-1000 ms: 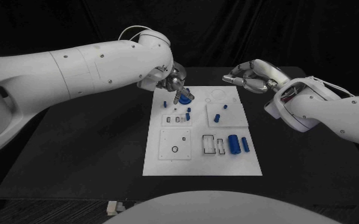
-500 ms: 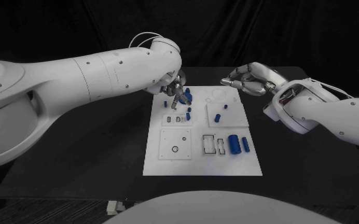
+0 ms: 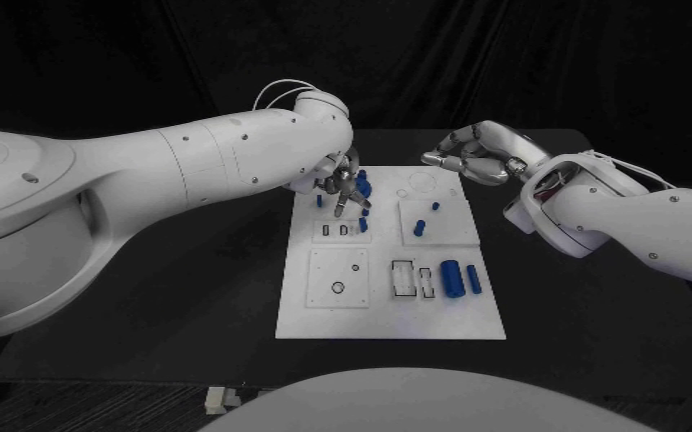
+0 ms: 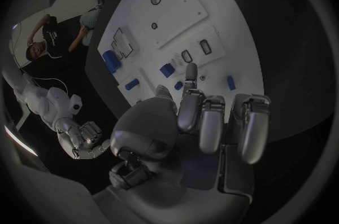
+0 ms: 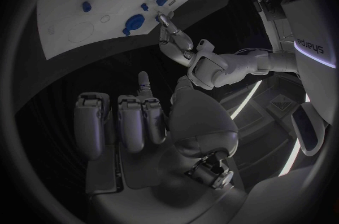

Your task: Assemble the parts on the task board

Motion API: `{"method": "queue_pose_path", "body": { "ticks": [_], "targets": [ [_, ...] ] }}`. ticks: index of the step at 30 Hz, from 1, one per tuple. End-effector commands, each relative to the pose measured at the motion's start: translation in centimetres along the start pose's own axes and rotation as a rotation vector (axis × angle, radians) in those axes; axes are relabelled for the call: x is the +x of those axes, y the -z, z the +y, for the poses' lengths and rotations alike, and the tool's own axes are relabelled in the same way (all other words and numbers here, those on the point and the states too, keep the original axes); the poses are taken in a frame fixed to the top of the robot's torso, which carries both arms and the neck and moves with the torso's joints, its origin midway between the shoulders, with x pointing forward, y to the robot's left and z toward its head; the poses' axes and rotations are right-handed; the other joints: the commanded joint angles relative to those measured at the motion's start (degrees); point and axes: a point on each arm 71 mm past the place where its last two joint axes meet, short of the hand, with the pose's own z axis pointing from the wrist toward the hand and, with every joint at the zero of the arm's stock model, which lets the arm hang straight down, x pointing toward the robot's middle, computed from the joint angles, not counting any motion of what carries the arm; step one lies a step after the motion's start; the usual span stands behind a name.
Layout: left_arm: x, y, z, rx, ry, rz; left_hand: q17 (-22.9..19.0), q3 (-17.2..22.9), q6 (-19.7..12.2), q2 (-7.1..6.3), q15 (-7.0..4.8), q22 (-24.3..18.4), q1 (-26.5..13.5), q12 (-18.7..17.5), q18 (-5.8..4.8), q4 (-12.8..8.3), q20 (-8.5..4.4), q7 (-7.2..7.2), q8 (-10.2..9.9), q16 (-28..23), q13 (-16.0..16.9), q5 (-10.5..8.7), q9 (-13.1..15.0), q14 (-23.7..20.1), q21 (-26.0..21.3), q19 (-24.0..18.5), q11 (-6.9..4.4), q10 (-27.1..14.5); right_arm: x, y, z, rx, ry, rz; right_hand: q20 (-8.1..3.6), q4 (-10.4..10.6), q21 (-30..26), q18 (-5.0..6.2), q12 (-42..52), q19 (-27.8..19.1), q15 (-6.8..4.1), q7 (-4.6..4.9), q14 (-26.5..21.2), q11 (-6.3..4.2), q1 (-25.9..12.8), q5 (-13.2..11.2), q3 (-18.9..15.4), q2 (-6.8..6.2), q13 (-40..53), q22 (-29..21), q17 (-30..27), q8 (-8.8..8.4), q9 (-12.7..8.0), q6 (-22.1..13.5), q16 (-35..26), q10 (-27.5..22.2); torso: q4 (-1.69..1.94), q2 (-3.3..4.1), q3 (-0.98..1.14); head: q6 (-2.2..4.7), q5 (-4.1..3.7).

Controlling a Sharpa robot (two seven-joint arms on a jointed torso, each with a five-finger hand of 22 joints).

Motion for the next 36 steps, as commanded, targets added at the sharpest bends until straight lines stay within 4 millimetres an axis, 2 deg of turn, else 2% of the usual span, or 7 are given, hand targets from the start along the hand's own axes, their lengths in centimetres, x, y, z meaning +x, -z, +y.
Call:
{"method": "queue_pose_path", "body": {
  "ticks": [1,9,15,26,36],
  "targets": [
    [-0.1,-0.2,-0.4,0.019,0.023,-0.035,15.1,0.6,0.6,0.05,-0.29,15.1,-0.4,12.5,-0.36,-0.1,-0.54,-0.05,-0.4,0.2,16.2,0.33,0.0,6.1,0.2,5.9,-1.61,7.2,0.2,0.0,-0.1,0.013,0.001,0.007,0.52,0.1,-0.3,0.09,0.2,4.0,0.5,-0.02,6.0,0.47,0.5,0.1,-0.4,0.12,15.1,13.8,15.1,0.31,-0.1,0.4,0.2,6.0,0.03,-0.06,-0.01,-0.01,-0.17],
    [0.4,-0.7,-1.0,0.048,0.031,-0.039,15.1,1.2,0.9,-0.2,-0.38,15.1,0.1,12.5,-0.36,-0.4,-0.65,-0.12,-0.9,0.2,16.2,1.15,0.1,6.1,0.2,5.9,-1.68,7.2,0.3,0.0,-0.3,0.017,0.001,0.01,0.53,0.1,-0.4,0.11,0.2,4.0,0.52,-0.06,6.0,0.52,0.6,0.2,-0.4,0.15,15.1,13.8,15.1,0.38,-0.1,0.6,0.2,6.0,-0.01,-0.07,0.01,-0.01,-0.22],
    [0.4,-0.8,-1.4,0.068,0.038,-0.052,15.1,2.1,2.4,-0.7,-0.68,15.1,0.7,12.5,-0.36,-0.7,-0.9,-0.6,-0.8,0.2,16.2,1.74,0.8,6.1,0.2,5.9,-2.06,7.2,0.3,0.1,-0.4,0.022,0.001,0.012,0.54,0.0,-0.5,0.13,0.2,3.9,0.54,-0.07,6.0,0.55,0.6,0.2,-0.5,0.16,15.1,13.7,15.1,0.44,0.0,0.7,0.2,6.0,-0.02,-0.13,0.03,-0.01,-0.16],
    [0.8,-1.2,-1.8,0.075,0.038,-0.043,15.1,2.7,2.4,-1.07,-0.87,14.8,1.4,12.5,-0.27,-1.0,-1.1,-0.69,-1.1,0.2,16.2,1.93,1.3,6.1,0.0,5.6,-2.22,7.2,0.4,0.1,-0.5,0.024,0.0,0.015,0.58,0.0,-0.7,0.19,0.2,3.8,0.6,-0.09,6.0,0.62,0.8,0.3,-0.6,0.13,15.1,13.6,15.1,0.63,0.0,1.0,0.2,6.0,-0.06,-0.08,0.02,-0.01,-0.05],
    [1.3,-1.6,-2.2,0.073,0.035,-0.027,15.1,3.4,2.4,-1.48,-1.05,14.6,1.8,12.5,-0.21,-1.2,-1.29,-0.77,-1.5,0.2,16.2,1.66,1.8,6.1,-0.1,5.4,-2.36,7.2,0.4,0.1,-0.5,0.026,0.001,0.014,0.59,0.0,-0.7,0.21,0.2,3.8,0.62,-0.1,6.0,0.65,0.8,0.4,-0.7,0.13,15.1,13.6,15.1,0.69,0.0,1.2,0.2,6.0,-0.02,-0.11,0.01,-0.01,-0.36]
  ]
}}
